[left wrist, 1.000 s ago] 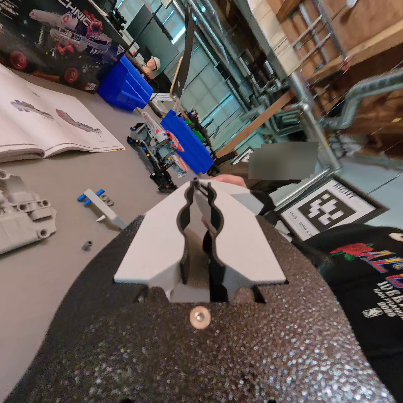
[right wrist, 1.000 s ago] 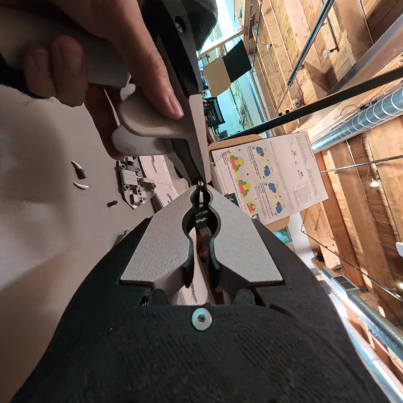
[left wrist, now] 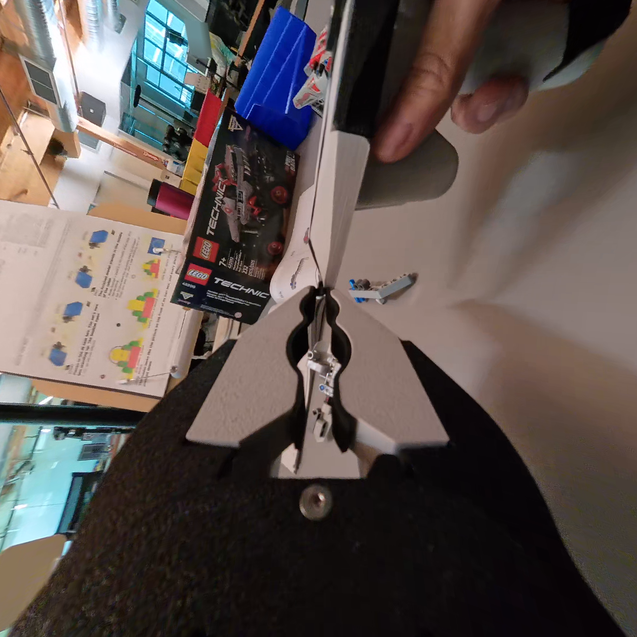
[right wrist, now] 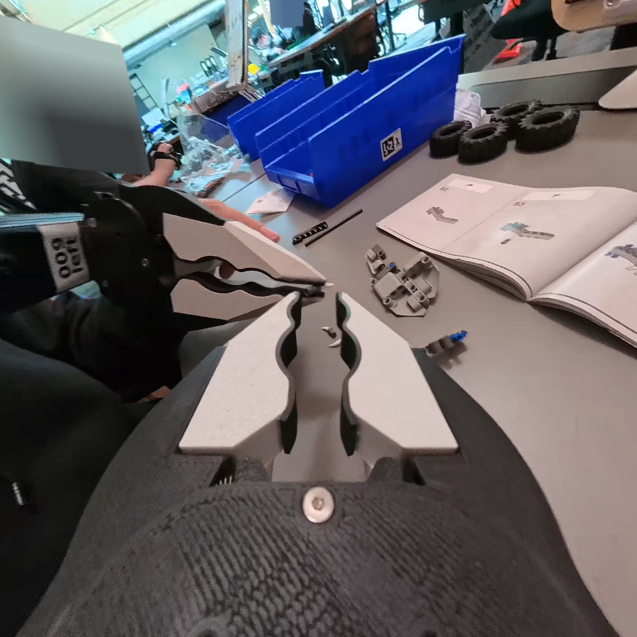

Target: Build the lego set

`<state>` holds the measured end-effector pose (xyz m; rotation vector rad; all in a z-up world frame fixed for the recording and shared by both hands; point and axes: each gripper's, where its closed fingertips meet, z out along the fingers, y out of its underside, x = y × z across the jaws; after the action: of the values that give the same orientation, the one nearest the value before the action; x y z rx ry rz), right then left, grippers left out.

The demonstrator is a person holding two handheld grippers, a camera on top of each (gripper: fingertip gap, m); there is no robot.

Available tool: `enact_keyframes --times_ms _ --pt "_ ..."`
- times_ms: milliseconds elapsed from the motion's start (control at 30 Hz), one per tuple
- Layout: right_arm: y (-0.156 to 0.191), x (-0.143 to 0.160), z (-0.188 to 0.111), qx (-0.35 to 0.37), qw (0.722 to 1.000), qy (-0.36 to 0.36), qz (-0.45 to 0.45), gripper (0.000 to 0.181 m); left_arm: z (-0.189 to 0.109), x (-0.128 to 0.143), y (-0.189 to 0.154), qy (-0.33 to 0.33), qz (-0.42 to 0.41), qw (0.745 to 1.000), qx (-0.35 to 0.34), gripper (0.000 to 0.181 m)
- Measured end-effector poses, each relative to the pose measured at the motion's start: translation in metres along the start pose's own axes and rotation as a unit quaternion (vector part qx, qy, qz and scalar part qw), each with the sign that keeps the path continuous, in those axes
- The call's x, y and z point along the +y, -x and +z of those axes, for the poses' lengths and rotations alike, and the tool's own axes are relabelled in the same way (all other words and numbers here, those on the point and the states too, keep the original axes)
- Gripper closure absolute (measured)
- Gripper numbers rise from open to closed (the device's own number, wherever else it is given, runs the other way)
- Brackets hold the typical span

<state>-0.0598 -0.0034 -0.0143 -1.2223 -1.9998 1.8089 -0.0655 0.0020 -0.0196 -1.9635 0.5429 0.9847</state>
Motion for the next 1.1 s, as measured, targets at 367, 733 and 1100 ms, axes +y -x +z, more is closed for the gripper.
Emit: enact_keyframes --times_ms 367,733,1100 --pt "0.005 0.002 -0.002 -0.036 0.998 -0.009 0.045 0.167 0.001 -0.004 0.002 0.001 0.095 0.994 -0.046 0.179" --pt "0.006 0.004 -0.002 -0.047 0.997 -0.015 0.054 0.176 0.000 -0.005 -0.001 0.000 0.160 0.985 -0.067 0.179" --pt "0.005 -0.005 -0.013 -0.092 0.990 -0.062 0.088 0.181 -0.005 -0.008 0.002 -0.072 0.086 0.993 -0.049 0.179"
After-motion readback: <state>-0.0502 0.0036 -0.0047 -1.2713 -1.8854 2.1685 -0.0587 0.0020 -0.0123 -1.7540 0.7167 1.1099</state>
